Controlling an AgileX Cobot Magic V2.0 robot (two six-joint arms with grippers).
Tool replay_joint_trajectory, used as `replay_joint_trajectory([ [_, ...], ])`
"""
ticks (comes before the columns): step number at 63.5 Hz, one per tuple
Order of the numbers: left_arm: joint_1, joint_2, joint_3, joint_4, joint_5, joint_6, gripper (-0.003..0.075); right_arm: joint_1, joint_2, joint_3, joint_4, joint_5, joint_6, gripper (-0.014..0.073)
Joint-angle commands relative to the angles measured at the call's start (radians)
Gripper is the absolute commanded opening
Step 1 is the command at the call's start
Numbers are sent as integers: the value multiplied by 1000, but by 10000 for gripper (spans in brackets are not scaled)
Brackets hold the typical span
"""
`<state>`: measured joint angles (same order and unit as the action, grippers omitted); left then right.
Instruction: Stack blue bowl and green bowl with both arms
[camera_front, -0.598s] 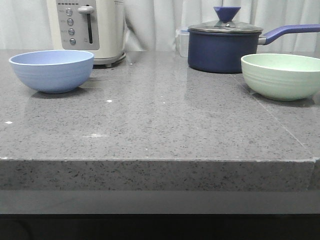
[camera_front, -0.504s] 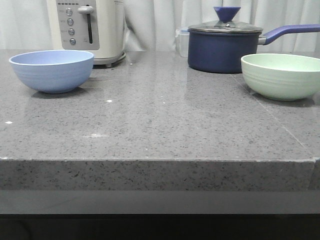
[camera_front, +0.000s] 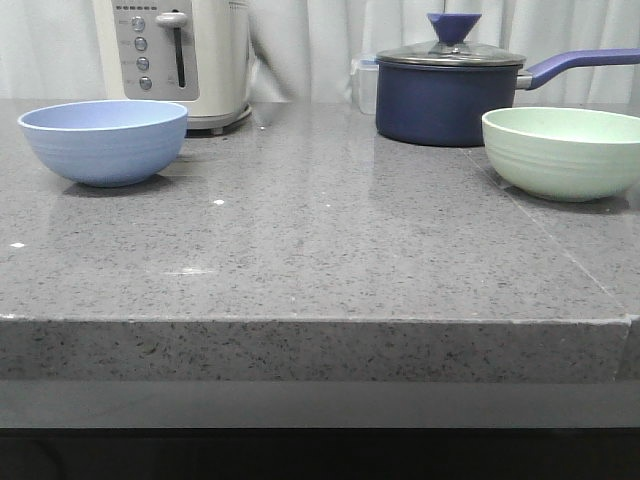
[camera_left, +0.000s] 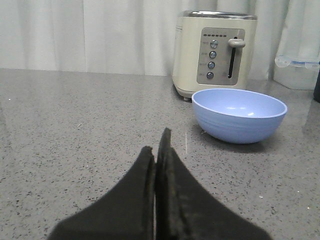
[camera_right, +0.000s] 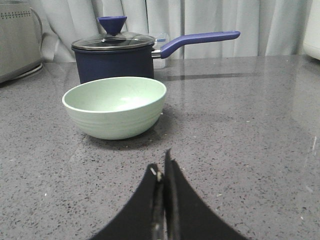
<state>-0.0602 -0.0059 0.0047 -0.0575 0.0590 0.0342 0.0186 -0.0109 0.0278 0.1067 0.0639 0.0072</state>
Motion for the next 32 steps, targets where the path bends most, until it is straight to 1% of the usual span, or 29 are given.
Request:
replay_joint_trajectory([
  [1, 2, -16, 6, -8, -82, 1, -20, -6, -20, -16, -12, -75, -2, -63],
  [20, 2, -16, -2, -8, -85, -5, -20, -6, -20, -19, -12, -85, -2, -63],
  [24, 2, -16, -21, -25, -83, -7, -20, -6, -20, -35, -11, -64, -2, -63],
  [28, 2, -16, -61, -73, -77, -7, -20, -6, -20, -67, -8, -31, -2, -63],
  [32, 2, -16, -104, -81, -52, -7, -20, -6, -19, -108, -7, 4, -2, -63],
])
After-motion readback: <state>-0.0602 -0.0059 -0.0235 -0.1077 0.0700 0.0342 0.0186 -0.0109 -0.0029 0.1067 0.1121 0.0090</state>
